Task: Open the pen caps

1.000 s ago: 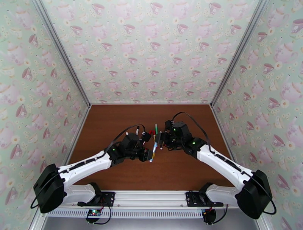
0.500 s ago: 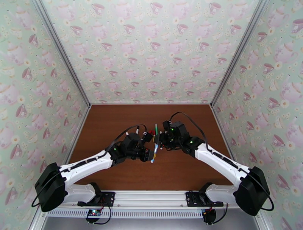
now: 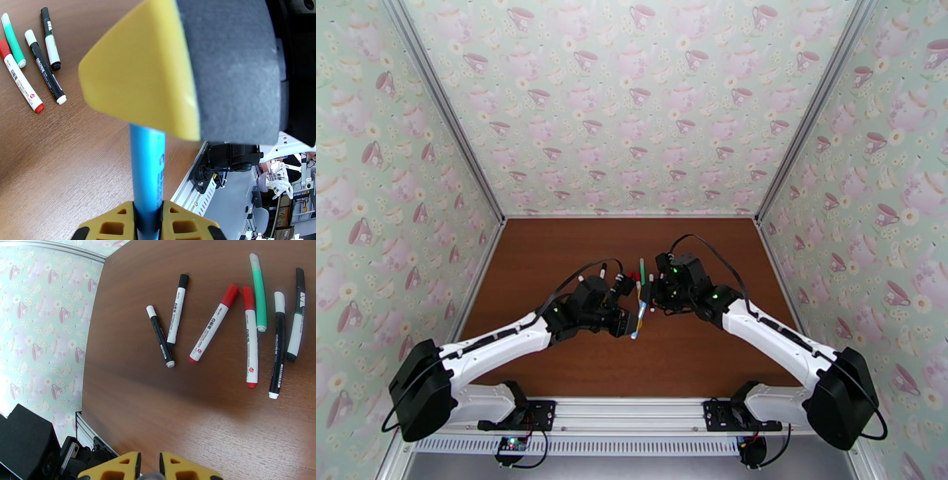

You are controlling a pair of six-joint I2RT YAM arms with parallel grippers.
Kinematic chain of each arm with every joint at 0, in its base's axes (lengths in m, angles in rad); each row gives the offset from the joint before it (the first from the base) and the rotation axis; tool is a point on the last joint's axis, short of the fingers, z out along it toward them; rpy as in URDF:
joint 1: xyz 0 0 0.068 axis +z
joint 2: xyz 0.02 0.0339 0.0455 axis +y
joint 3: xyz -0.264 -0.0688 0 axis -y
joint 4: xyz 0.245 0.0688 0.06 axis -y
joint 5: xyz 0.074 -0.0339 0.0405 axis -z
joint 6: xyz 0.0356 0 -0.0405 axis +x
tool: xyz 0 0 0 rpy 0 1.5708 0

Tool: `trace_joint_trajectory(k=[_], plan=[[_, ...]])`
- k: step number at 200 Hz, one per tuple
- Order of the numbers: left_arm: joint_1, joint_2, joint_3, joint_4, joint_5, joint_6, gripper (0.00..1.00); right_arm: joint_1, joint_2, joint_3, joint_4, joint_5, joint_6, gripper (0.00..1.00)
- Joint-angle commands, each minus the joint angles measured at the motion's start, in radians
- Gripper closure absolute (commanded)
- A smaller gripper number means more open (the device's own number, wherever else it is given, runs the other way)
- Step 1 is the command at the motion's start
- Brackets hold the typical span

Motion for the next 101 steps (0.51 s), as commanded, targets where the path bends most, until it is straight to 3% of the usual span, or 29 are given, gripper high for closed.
trace_joint_trajectory(k=[1, 33, 101], plan=[[0.001, -0.02, 0.021, -0.006, 0.014, 0.019, 0.82, 0.006, -0.024, 0.042, -0.024, 0.008, -0.005, 0.88], [0.01, -0.052, -0.012, 0.064, 0.046, -0.003, 0.67, 0.006, -0.052, 0.04, -0.007, -0.004, 0.02, 0.88], [0.018, -0.05, -0.032, 0.181, 0.092, -0.059, 0.62, 0.006, -0.082, 0.027, 0.065, -0.058, 0.07, 0.89]])
